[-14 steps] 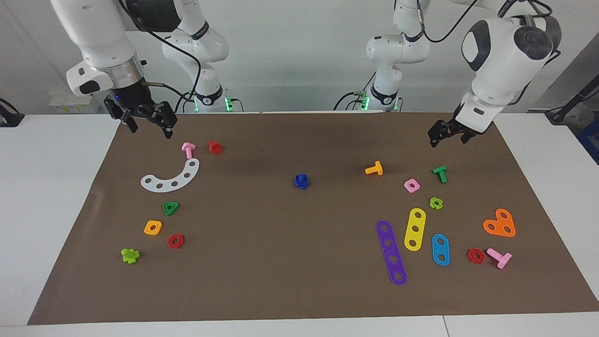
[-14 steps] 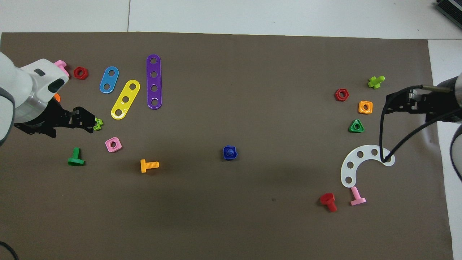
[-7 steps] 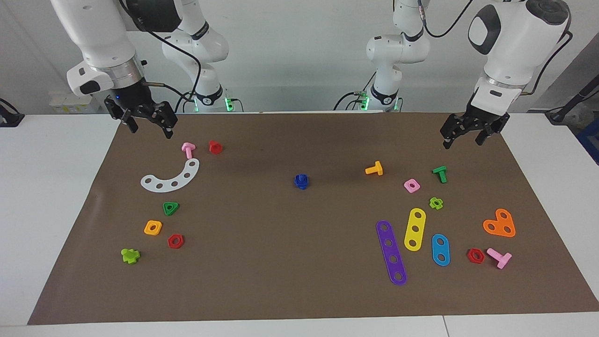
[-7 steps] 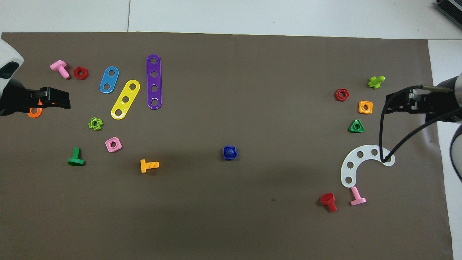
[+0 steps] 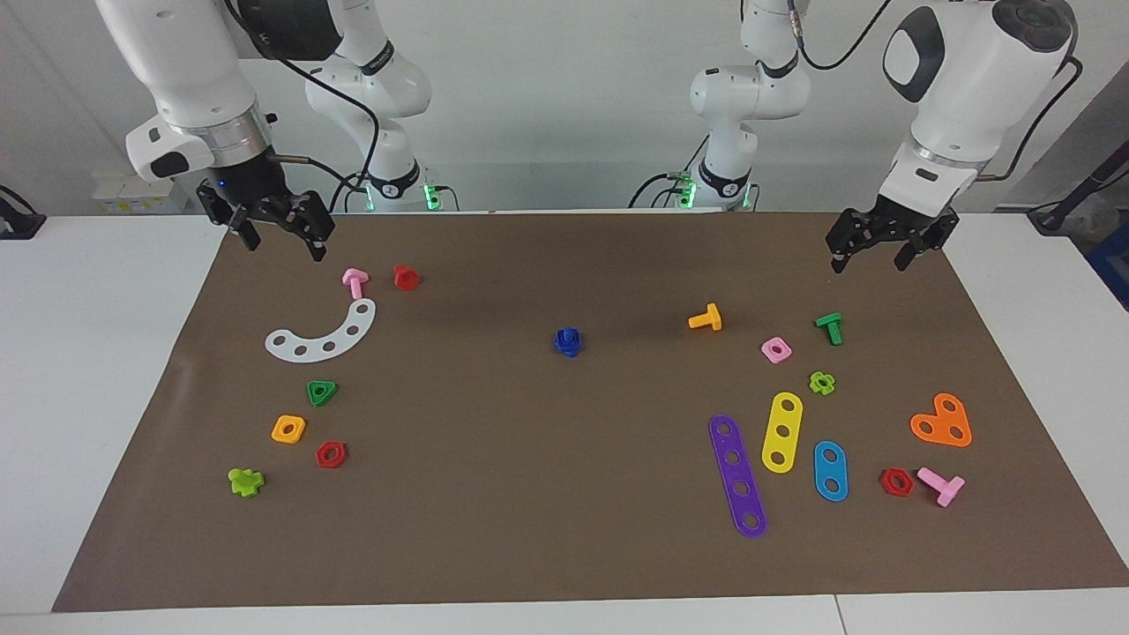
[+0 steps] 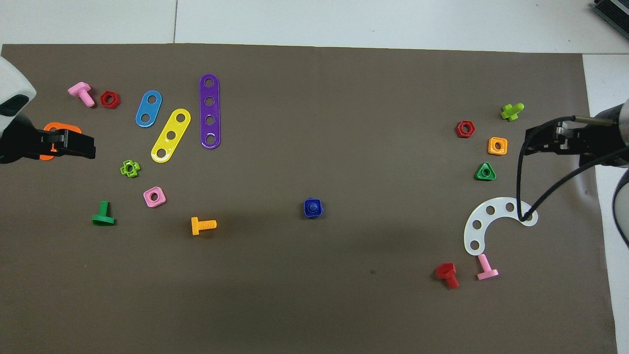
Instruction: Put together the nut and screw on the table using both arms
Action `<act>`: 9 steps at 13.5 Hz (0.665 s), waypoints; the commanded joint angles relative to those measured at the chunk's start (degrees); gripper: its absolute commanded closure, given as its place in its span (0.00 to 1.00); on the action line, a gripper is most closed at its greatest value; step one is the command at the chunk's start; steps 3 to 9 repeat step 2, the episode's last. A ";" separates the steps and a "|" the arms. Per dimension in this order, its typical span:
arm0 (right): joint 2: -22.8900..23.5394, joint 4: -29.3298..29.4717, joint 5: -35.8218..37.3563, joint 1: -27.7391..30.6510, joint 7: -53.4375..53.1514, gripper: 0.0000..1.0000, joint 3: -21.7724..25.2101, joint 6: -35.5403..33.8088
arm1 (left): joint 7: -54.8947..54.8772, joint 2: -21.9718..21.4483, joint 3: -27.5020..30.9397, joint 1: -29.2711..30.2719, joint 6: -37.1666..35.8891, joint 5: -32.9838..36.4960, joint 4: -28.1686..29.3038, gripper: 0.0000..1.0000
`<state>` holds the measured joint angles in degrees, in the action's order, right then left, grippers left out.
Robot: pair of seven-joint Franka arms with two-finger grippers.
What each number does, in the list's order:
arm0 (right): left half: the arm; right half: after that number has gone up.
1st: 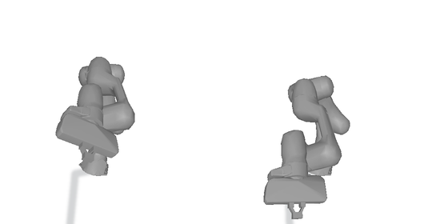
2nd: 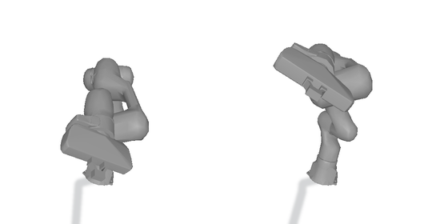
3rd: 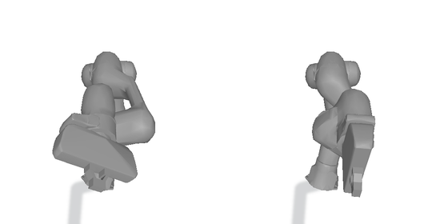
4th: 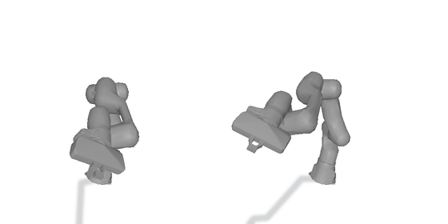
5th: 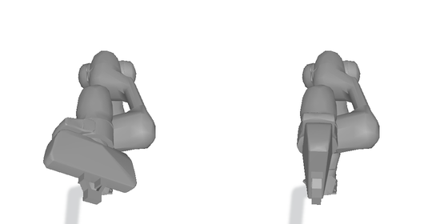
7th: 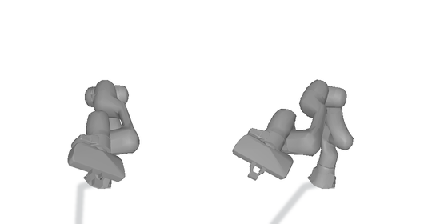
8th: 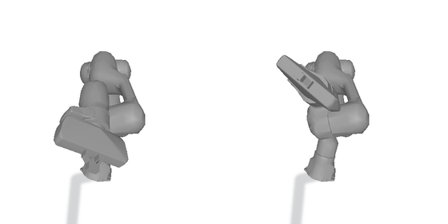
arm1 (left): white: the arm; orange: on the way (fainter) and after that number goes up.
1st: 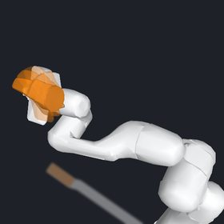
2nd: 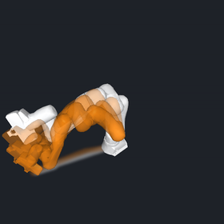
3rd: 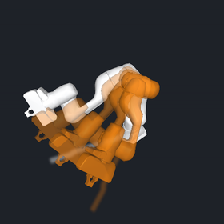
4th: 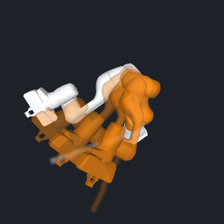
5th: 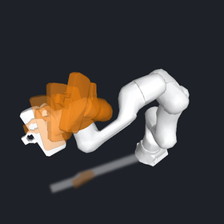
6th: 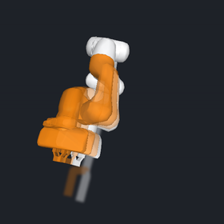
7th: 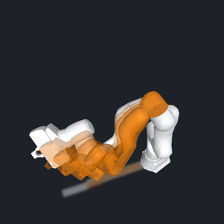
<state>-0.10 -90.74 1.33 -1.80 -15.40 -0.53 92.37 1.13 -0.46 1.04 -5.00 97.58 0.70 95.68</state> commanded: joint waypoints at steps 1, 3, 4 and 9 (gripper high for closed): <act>0.37 0.66 -1.42 0.74 1.69 0.00 -0.35 -0.97 | -1.04 -1.13 -0.43 0.61 -0.56 0.53 0.65 0.00; 0.37 0.66 -1.42 0.74 1.69 0.00 -0.35 -0.97 | -1.04 -1.13 -0.43 0.78 -0.55 0.44 0.65 0.00; 0.37 0.66 -1.42 0.74 1.69 0.00 -0.35 -0.97 | -1.04 -1.13 -0.43 0.78 -0.55 0.44 0.65 0.00; 0.37 0.66 -1.42 0.74 1.69 0.00 -0.35 -0.97 | -1.04 -1.13 -0.43 0.78 -0.55 0.44 0.65 0.00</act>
